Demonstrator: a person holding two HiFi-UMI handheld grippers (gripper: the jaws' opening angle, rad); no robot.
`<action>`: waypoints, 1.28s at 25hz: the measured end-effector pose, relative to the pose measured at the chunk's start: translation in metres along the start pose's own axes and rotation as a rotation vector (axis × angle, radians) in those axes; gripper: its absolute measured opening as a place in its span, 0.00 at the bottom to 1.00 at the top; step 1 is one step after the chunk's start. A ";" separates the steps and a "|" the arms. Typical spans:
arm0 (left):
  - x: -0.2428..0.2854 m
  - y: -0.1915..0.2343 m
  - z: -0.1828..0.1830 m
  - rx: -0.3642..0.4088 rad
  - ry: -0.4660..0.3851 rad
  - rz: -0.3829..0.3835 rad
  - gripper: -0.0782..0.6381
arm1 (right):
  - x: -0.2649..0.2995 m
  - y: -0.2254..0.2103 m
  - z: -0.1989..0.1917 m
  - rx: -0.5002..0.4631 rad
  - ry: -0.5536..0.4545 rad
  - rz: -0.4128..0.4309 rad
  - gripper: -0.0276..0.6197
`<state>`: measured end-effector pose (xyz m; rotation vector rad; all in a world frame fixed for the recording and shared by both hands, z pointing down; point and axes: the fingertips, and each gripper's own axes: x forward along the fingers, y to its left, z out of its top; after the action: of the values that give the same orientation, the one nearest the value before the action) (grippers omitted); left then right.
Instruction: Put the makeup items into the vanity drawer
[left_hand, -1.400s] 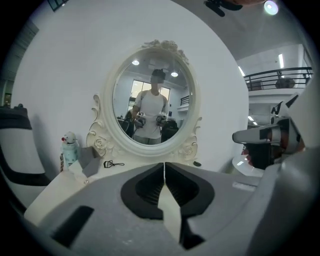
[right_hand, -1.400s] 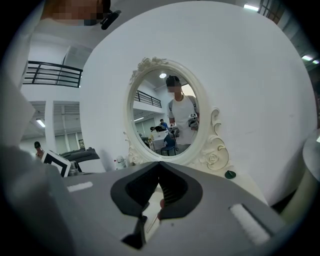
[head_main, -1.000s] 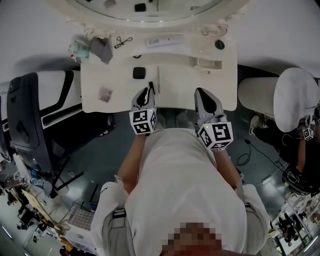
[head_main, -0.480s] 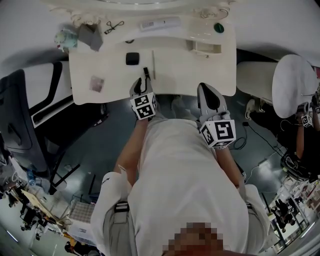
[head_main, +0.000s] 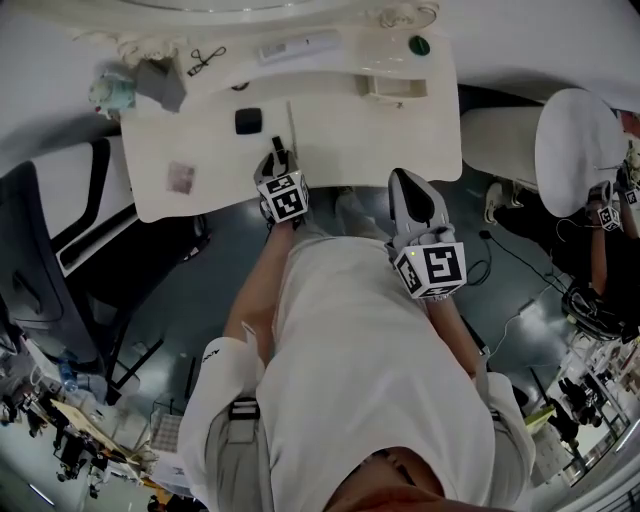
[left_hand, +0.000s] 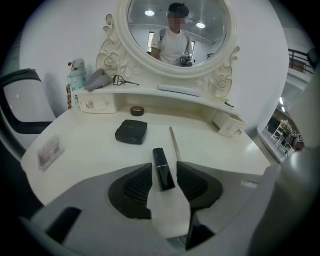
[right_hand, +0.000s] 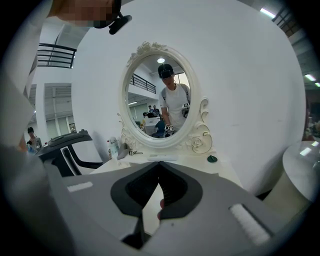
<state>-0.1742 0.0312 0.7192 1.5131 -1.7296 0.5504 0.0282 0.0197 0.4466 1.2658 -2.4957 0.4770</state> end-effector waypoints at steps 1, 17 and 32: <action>0.002 0.000 -0.001 0.009 0.005 -0.002 0.33 | -0.001 -0.001 -0.001 0.000 0.000 -0.005 0.06; 0.011 0.007 -0.021 0.000 0.062 0.018 0.24 | -0.003 0.007 -0.006 0.002 -0.003 0.011 0.06; -0.033 0.005 0.007 0.007 -0.004 0.002 0.24 | 0.005 0.021 0.004 -0.012 -0.033 0.099 0.06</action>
<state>-0.1802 0.0482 0.6904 1.5182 -1.7339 0.5551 0.0079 0.0262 0.4413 1.1589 -2.5943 0.4677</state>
